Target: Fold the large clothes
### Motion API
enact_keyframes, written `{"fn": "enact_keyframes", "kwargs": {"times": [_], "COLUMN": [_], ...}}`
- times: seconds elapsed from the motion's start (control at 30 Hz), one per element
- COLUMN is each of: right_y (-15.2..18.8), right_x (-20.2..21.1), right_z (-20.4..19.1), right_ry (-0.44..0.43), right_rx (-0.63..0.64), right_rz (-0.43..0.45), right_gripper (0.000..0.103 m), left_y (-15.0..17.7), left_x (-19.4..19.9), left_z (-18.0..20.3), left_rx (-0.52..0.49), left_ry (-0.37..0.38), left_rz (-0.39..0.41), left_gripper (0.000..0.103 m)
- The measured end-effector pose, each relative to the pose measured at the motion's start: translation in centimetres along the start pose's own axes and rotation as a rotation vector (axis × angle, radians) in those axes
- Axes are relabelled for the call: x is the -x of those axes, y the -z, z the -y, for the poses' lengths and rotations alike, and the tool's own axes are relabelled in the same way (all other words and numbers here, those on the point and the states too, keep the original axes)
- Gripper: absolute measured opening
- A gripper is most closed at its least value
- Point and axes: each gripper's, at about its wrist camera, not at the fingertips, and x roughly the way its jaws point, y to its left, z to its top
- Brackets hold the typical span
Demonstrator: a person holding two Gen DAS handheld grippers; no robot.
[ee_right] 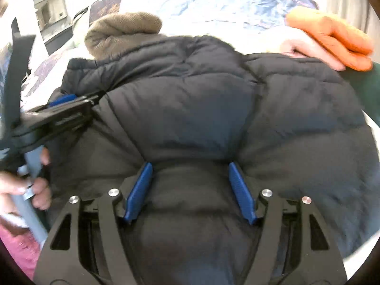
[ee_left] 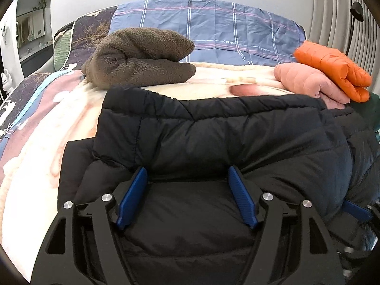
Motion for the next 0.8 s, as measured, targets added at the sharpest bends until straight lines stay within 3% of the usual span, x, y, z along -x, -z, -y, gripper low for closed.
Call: {"fn": "enact_keyframes", "kwargs": {"times": [0.1, 0.23, 0.37, 0.53, 0.67, 0.8], "right_y": [2.4, 6.1, 5.1, 5.3, 6.4, 4.4], "right_x": [2.9, 0.8, -0.2, 2.2, 1.8, 1.9], "right_z": [-0.7, -1.2, -1.4, -1.6, -2.1, -1.4], "right_ry": [-0.004, 0.028, 0.039, 0.036, 0.029, 0.001], "right_rx": [0.014, 0.076, 0.060, 0.046, 0.117, 0.105], "right_rz": [0.017, -0.028, -0.063, -0.049, -0.040, -0.090], "right_gripper": [0.067, 0.071, 0.073, 0.072, 0.074, 0.075], "left_y": [0.0, 0.0, 0.1, 0.1, 0.1, 0.1], "left_x": [0.0, 0.1, 0.1, 0.2, 0.1, 0.1], "left_z": [0.0, 0.1, 0.3, -0.1, -0.1, -0.3], "left_rx": [0.005, 0.003, -0.015, -0.003, -0.004, 0.001], "left_ry": [0.000, 0.039, 0.023, 0.030, 0.030, 0.032], "left_rz": [0.000, -0.002, 0.003, 0.000, -0.005, -0.007], "left_gripper": [0.073, 0.076, 0.078, 0.078, 0.079, 0.079]}}
